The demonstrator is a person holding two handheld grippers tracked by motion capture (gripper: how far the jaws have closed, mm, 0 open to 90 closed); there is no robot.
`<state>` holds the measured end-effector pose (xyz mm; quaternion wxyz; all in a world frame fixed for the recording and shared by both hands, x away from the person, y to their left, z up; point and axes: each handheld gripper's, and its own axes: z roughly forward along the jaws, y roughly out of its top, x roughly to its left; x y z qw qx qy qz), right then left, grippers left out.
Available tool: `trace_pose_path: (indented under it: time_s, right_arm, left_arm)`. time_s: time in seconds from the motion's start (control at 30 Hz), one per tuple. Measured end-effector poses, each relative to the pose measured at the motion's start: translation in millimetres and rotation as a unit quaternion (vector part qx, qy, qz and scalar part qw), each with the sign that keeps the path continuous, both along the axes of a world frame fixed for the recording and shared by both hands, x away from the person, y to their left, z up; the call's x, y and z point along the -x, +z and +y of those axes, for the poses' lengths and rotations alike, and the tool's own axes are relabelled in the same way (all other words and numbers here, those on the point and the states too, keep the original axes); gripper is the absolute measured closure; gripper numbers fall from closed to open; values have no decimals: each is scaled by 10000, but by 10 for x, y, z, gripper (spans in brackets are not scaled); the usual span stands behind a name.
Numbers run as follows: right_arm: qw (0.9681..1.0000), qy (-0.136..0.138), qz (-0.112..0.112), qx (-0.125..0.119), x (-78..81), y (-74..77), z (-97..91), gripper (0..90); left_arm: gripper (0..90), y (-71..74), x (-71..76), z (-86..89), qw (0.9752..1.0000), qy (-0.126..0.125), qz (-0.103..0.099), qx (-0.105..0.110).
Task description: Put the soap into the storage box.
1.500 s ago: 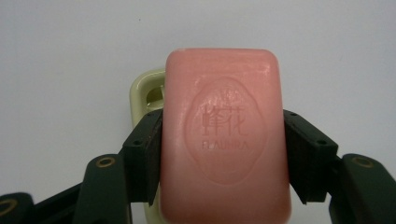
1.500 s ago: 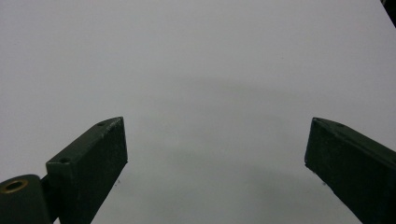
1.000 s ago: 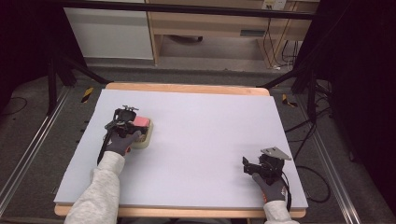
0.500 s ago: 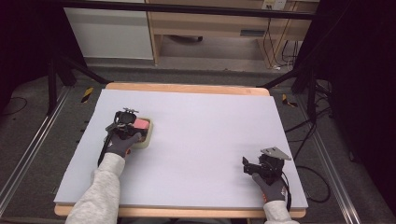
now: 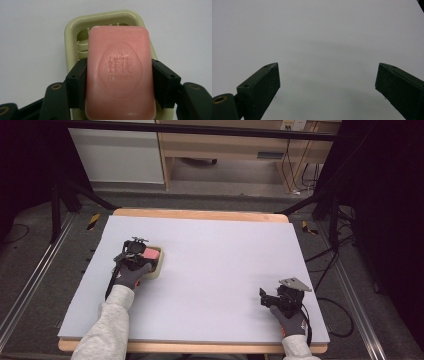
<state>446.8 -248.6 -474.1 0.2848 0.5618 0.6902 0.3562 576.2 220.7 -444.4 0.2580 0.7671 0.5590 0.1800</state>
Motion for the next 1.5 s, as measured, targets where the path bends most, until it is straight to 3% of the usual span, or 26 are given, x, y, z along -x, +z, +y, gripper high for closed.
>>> trace_pose_path:
  time_s: [0.3,0.4,0.83,1.13,1.4,1.5]
  right_arm:
    - [10000,1,5,0,1,0,1,61]
    - [10000,2,3,6,0,0,0,61]
    - [10000,-23,-7,-6,1,1,-2,61]
    - [10000,-38,-6,7,5,2,-3,60]
    - [10000,-67,-17,22,8,2,-8,58]
    - [10000,-87,11,33,8,-1,-12,58]
  left_arm:
    - [368,-14,33,5,9999,-27,-126,28]
    - [310,49,68,25,9995,-100,-269,100]
    - [240,294,365,98,9964,-339,-766,95]
    - [193,278,574,133,9941,-492,-922,289]
    - [172,180,792,230,9916,-599,-1044,482]
    - [162,148,861,284,9896,-574,-1145,650]
